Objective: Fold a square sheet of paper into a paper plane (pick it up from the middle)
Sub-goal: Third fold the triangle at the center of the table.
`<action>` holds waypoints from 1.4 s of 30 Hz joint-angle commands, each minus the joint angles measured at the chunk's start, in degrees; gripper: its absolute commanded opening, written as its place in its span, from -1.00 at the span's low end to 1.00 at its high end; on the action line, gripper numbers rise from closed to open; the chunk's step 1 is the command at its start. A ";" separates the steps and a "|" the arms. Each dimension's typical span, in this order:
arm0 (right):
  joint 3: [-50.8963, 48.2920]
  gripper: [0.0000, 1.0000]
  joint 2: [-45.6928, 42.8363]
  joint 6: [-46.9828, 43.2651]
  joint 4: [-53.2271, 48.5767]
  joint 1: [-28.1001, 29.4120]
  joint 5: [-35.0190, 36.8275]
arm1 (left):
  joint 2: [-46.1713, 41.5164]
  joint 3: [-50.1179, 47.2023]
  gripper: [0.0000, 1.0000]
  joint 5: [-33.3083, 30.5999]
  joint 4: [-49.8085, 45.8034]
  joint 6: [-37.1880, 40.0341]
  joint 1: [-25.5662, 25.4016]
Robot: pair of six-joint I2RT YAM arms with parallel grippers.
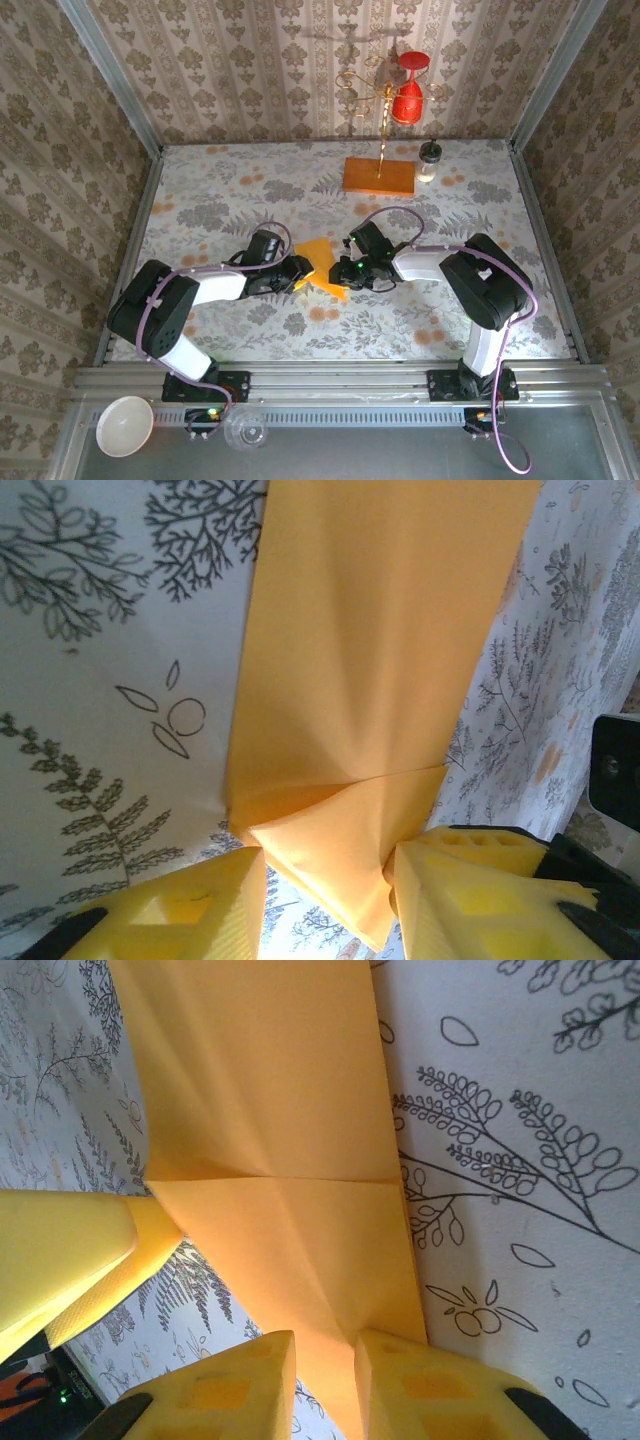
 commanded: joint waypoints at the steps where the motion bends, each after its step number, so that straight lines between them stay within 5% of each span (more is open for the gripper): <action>1: -1.13 -0.49 1.56 0.33 -1.45 -0.48 1.80 | 0.69 1.57 -0.18 -0.42 -1.74 -0.37 -0.21; 42: -1.76 -0.46 0.82 -0.85 -0.85 -0.89 1.59 | 7.67 4.99 -0.55 11.60 4.98 7.92 3.39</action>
